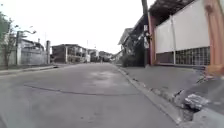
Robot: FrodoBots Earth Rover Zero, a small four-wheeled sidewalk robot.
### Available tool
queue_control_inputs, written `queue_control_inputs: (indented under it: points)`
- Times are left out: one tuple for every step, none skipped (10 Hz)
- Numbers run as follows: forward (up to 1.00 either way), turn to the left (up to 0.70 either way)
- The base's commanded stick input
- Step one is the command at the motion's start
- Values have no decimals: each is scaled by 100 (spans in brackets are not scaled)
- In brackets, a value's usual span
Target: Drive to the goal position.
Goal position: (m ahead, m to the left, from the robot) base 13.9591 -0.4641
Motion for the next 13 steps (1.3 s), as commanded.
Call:
queue_control_inputs:
  points:
    - [100, 0]
    - [100, 0]
    - [100, 6]
    - [100, 2]
    - [100, 0]
    - [100, 0]
    - [100, 0]
    - [100, 2]
    - [100, 0]
    - [100, 0]
    - [100, 0]
    - [100, 0]
    - [100, 0]
